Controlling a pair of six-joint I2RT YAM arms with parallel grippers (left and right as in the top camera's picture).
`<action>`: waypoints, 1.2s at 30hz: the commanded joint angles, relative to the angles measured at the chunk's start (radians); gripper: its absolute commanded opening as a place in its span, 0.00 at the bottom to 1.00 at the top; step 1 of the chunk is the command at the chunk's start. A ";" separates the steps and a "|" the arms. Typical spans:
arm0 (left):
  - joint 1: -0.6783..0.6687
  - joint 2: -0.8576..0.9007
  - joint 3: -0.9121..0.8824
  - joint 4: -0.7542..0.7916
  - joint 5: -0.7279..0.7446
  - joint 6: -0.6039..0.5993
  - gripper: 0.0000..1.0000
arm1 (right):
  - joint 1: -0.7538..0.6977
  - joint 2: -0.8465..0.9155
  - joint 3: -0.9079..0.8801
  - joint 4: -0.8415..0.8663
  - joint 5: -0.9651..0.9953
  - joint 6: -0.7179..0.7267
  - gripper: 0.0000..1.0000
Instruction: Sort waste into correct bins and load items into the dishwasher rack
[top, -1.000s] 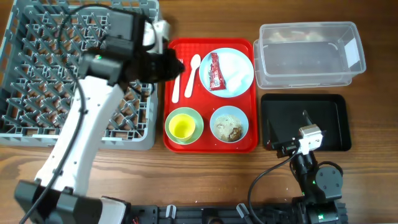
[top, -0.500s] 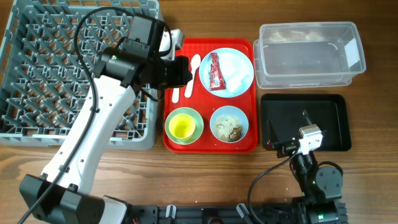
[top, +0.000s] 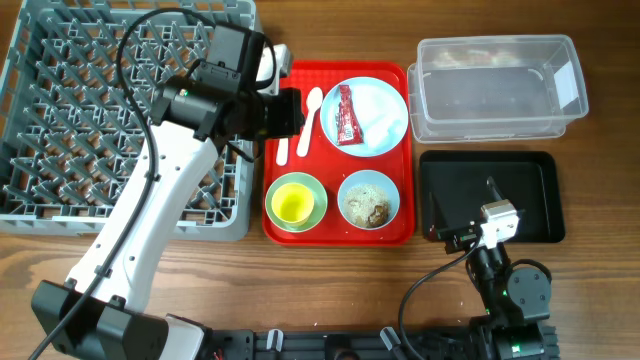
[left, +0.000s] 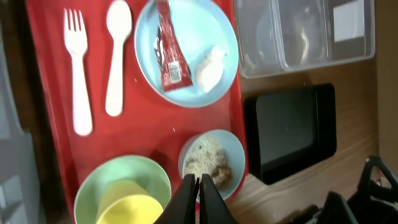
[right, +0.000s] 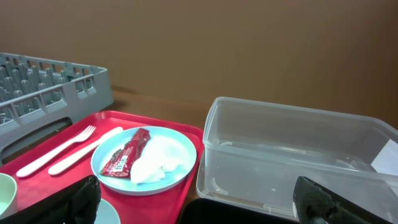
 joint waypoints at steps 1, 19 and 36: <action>0.000 -0.002 0.011 0.026 -0.045 0.005 0.04 | -0.005 -0.002 -0.001 0.005 -0.005 -0.005 1.00; 0.000 -0.009 0.011 0.007 -0.053 0.005 0.04 | -0.005 -0.002 -0.001 0.005 -0.005 -0.005 1.00; 0.000 -0.256 0.011 -0.081 -0.304 -0.068 0.04 | -0.005 -0.002 -0.001 0.047 -0.103 0.053 1.00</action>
